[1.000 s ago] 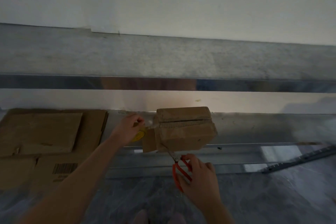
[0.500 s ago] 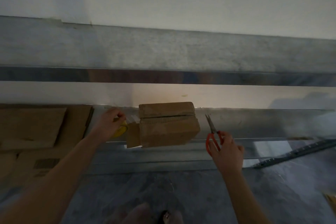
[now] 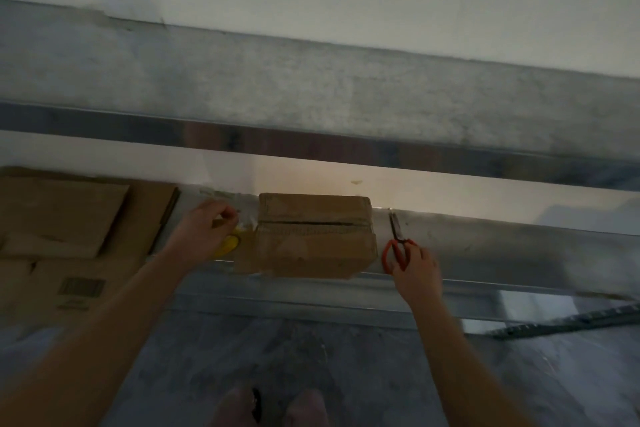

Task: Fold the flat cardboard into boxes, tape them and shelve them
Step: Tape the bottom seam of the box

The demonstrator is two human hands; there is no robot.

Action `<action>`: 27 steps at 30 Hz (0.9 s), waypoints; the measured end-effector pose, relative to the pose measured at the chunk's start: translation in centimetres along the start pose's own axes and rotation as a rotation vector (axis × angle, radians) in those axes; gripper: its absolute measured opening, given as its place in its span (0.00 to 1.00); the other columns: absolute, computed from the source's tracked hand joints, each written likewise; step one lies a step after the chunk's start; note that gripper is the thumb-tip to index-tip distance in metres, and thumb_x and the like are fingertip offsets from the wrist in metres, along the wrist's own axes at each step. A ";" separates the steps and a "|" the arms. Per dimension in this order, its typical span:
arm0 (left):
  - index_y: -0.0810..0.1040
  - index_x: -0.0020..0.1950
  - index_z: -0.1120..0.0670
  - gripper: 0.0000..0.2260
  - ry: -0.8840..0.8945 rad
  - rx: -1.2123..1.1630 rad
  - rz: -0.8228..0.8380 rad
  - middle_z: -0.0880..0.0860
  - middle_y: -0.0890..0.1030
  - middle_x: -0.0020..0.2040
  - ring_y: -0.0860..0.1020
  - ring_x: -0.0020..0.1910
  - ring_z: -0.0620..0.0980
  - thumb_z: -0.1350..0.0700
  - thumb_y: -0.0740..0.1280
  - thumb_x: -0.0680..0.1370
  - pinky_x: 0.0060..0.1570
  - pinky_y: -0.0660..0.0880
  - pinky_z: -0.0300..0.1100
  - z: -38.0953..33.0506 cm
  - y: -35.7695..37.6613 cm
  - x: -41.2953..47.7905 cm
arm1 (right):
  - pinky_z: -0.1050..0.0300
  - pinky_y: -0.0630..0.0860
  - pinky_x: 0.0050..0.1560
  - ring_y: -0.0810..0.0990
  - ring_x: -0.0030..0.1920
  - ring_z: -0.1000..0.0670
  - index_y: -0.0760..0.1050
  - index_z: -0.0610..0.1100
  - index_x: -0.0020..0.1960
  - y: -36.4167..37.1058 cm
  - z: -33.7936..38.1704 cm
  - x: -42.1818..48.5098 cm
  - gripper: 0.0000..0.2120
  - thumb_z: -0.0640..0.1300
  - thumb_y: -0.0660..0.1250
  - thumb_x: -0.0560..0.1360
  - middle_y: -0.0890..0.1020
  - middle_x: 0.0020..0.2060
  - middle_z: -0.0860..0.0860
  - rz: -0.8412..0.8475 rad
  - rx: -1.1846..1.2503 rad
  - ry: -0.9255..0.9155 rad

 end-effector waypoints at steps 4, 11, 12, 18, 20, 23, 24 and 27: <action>0.78 0.44 0.48 0.04 0.030 -0.011 0.004 0.46 0.77 0.47 0.76 0.46 0.43 0.57 0.67 0.78 0.46 0.70 0.38 -0.2 -0.2 0.2 | 0.47 0.66 0.71 0.67 0.71 0.45 0.63 0.49 0.76 -1.6 1.3 -3.5 0.24 0.54 0.54 0.82 0.67 0.73 0.49 -0.079 -0.050 -0.137; 0.77 0.44 0.44 0.06 0.074 -0.038 0.032 0.44 0.78 0.46 0.77 0.45 0.42 0.56 0.68 0.77 0.44 0.70 0.37 0.2 -1.0 0.4 | 0.40 0.64 0.72 0.60 0.76 0.44 0.60 0.49 0.77 -4.1 8.1 -10.6 0.33 0.66 0.52 0.78 0.64 0.76 0.49 -0.201 0.050 -0.337; 0.77 0.43 0.44 0.06 0.078 -0.042 0.038 0.43 0.78 0.45 0.77 0.45 0.42 0.56 0.68 0.77 0.45 0.71 0.38 0.3 -1.1 0.4 | 0.40 0.62 0.73 0.59 0.76 0.44 0.57 0.50 0.78 -4.2 9.1 -10.4 0.36 0.69 0.50 0.77 0.62 0.77 0.49 -0.179 0.056 -0.331; 0.77 0.42 0.44 0.08 0.082 -0.091 0.061 0.45 0.79 0.44 0.77 0.45 0.44 0.57 0.68 0.77 0.45 0.72 0.40 0.6 -1.6 0.6 | 0.44 0.64 0.71 0.61 0.75 0.44 0.49 0.55 0.79 -3.3 12.0 -7.4 0.40 0.70 0.58 0.74 0.54 0.78 0.51 0.011 0.184 -0.235; 0.76 0.42 0.43 0.08 0.066 -0.091 0.079 0.45 0.79 0.44 0.78 0.45 0.44 0.57 0.68 0.77 0.47 0.74 0.41 1.1 -1.8 0.5 | 0.47 0.67 0.69 0.64 0.73 0.44 0.50 0.54 0.79 -3.1 12.3 -6.9 0.39 0.67 0.61 0.75 0.56 0.78 0.51 0.025 0.242 -0.219; 0.76 0.41 0.44 0.07 0.029 -0.070 0.095 0.44 0.79 0.45 0.77 0.44 0.41 0.55 0.69 0.77 0.44 0.75 0.39 2.1 -1.8 0.3 | 0.49 0.66 0.69 0.64 0.73 0.44 0.52 0.52 0.79 -2.7 12.7 -6.4 0.39 0.63 0.63 0.76 0.57 0.78 0.49 0.021 0.253 -0.201; 0.76 0.41 0.45 0.06 0.022 -0.057 0.097 0.43 0.78 0.45 0.77 0.44 0.40 0.54 0.69 0.77 0.42 0.74 0.37 2.3 -1.7 0.3 | 0.49 0.65 0.69 0.64 0.73 0.44 0.52 0.52 0.79 -2.6 12.8 -6.3 0.38 0.63 0.64 0.76 0.57 0.78 0.49 0.027 0.262 -0.193; 0.77 0.44 0.48 0.03 0.036 0.034 0.114 0.44 0.77 0.47 0.77 0.44 0.41 0.53 0.67 0.78 0.42 0.73 0.38 2.7 -1.5 0.5 | 0.47 0.65 0.71 0.62 0.74 0.44 0.52 0.52 0.79 -2.2 12.7 -6.3 0.38 0.61 0.64 0.76 0.56 0.78 0.50 0.033 0.289 -0.185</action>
Point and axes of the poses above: each hand's wrist, its own x-axis towards the middle knuckle, its own y-axis out of the palm, z = x × y, the point moved 7 cm from there along x, towards the middle knuckle
